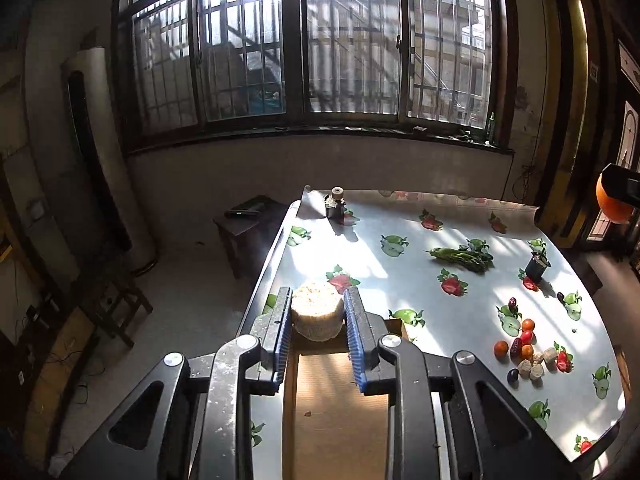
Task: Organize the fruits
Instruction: 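Carry both into the cardboard box, opening left on the rice cake while right releases the orange, then lift both open tools out of the box and return over the fruits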
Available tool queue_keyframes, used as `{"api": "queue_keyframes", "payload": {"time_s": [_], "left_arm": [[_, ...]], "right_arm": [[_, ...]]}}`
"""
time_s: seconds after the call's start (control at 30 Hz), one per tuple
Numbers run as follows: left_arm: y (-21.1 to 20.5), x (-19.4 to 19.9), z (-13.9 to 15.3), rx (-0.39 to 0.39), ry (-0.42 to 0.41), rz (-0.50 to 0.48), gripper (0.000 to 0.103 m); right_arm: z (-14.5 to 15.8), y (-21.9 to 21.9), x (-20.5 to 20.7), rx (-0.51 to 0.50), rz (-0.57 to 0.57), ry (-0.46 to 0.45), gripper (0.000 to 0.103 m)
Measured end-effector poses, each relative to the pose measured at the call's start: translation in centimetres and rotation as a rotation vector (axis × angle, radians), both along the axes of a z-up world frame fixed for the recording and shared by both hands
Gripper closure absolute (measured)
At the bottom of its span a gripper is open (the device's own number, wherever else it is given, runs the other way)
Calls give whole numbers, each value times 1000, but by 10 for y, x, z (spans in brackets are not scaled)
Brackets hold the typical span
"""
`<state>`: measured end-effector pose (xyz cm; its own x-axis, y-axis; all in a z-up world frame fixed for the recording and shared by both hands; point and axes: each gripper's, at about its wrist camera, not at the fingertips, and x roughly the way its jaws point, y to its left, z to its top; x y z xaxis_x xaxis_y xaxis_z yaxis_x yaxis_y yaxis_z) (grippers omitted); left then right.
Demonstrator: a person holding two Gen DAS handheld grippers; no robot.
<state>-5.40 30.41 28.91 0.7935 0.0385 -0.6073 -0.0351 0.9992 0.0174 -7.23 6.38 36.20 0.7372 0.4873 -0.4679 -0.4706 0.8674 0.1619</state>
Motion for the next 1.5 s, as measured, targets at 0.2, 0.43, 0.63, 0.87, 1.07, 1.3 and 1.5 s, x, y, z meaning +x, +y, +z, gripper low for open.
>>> {"api": "queue_keyframes", "payload": {"time_s": [0.2, 0.43, 0.63, 0.87, 1.07, 1.3, 1.5], "left_arm": [[22, 68, -106, -88, 153, 48, 78], [21, 123, -206, -152, 332, 60, 78], [21, 152, -247, -216, 414, 63, 79], [24, 158, -262, -239, 437, 60, 74], [37, 152, -256, -305, 411, 92, 55], [40, 112, -207, -289, 300, 116, 55], [41, 40, -126, -311, 109, 36, 54]], "right_arm": [[-115, 69, 80, -10, 87, 225, 68], [-266, 109, 148, -117, 54, 405, 68], [-315, 113, 174, -142, 31, 465, 69], [-334, 116, 179, -157, 21, 476, 67], [-329, 113, 178, -169, -20, 444, 66], [-294, 92, 142, -130, 16, 411, 58], [-273, 1, 71, 378, 176, 812, 58]]}}
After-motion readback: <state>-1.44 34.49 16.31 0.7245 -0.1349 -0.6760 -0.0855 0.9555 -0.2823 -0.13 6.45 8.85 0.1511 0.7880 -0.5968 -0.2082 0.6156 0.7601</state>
